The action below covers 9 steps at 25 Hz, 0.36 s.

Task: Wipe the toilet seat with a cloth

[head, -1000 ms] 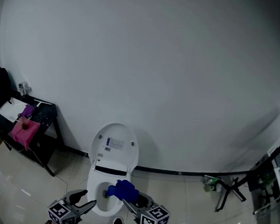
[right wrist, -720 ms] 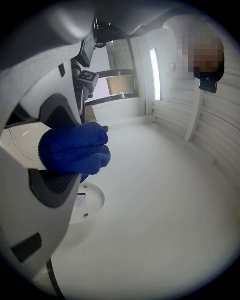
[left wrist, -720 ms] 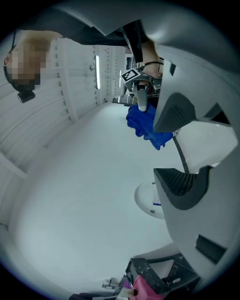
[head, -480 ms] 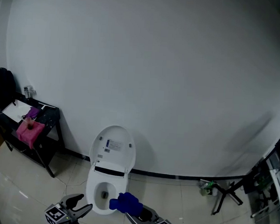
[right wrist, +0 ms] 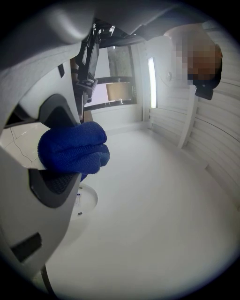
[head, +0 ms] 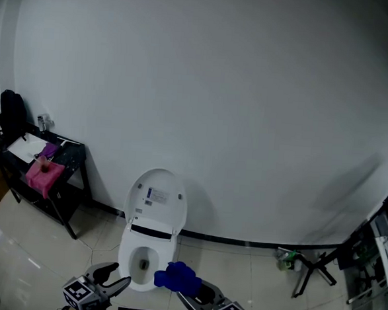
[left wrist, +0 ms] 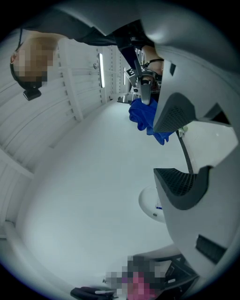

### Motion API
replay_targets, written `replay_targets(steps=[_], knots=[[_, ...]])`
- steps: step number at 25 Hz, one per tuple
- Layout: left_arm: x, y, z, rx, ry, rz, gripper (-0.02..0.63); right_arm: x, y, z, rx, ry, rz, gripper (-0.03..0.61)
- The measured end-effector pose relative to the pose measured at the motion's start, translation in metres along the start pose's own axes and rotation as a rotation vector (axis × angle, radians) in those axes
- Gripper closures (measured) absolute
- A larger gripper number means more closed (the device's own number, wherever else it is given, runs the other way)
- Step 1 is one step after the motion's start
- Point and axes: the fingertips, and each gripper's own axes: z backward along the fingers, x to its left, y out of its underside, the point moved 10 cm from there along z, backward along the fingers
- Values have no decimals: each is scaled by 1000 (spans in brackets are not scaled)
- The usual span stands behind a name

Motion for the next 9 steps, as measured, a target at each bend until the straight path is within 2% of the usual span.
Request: replay_targets(steps=[9], knots=[[5, 8, 1, 11, -1, -17, 370, -1, 0, -1, -2, -18, -8, 356]])
